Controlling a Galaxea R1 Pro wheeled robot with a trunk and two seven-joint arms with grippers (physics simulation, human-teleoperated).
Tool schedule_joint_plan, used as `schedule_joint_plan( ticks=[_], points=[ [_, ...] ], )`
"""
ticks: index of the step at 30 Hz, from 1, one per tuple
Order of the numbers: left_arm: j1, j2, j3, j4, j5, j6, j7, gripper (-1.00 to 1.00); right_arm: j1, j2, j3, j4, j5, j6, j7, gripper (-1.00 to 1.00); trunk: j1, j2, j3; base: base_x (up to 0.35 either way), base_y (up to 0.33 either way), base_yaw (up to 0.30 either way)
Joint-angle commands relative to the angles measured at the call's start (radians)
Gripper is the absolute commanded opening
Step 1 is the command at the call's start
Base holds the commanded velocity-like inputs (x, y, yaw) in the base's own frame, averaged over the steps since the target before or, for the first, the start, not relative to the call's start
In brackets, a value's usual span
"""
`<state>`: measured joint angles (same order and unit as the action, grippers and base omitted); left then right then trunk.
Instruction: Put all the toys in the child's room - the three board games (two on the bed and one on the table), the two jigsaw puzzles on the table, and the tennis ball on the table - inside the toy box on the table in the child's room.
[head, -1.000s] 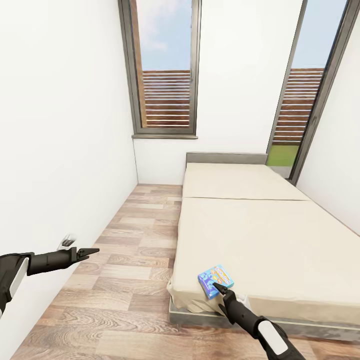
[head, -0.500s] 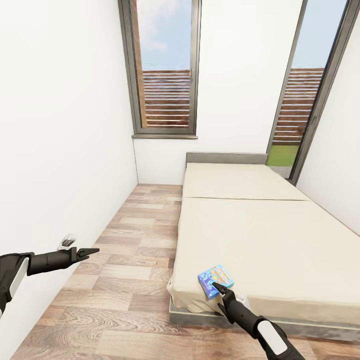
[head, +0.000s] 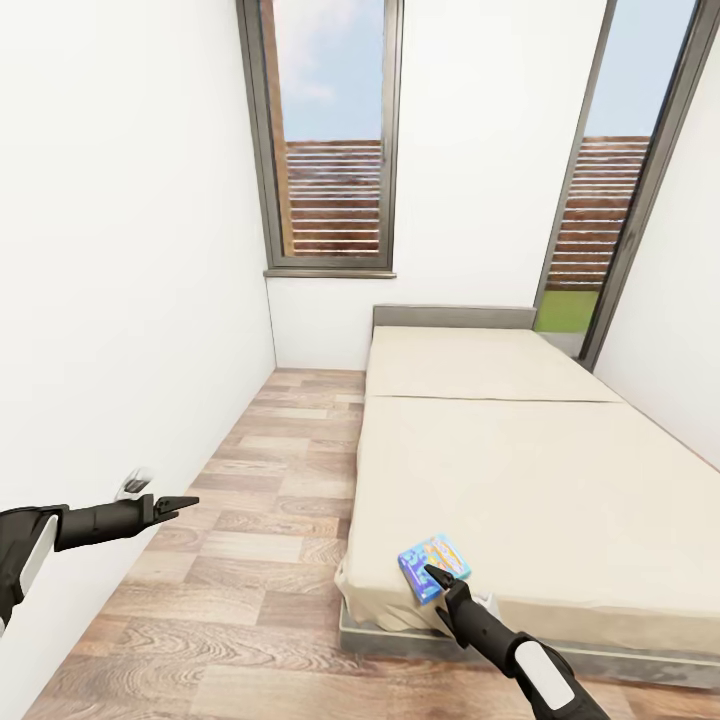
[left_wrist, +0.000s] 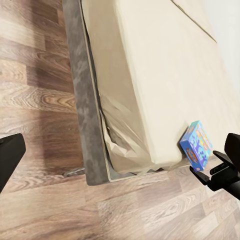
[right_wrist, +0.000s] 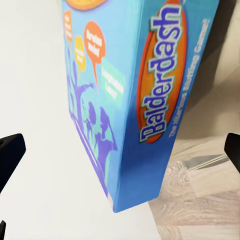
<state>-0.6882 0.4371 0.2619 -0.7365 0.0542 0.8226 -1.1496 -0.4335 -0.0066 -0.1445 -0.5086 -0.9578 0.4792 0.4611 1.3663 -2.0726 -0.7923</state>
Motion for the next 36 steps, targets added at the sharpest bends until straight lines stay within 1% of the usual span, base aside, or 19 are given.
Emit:
schedule_joint_plan(
  ticks=[1,36],
  points=[
    [-0.001,0.0,0.0,0.0,0.004,0.009,-0.001,1.0,-0.001,0.001,-0.004,0.0,-0.005,0.009,0.001,1.0,0.0,0.0,-0.001,0.03,0.012,0.0],
    [-0.001,0.0,0.0,0.0,0.004,0.009,-0.001,1.0,-0.001,0.002,-0.002,-0.001,-0.003,0.008,-0.001,1.0,0.0,0.0,-0.001,0.003,0.011,0.0]
  ],
)
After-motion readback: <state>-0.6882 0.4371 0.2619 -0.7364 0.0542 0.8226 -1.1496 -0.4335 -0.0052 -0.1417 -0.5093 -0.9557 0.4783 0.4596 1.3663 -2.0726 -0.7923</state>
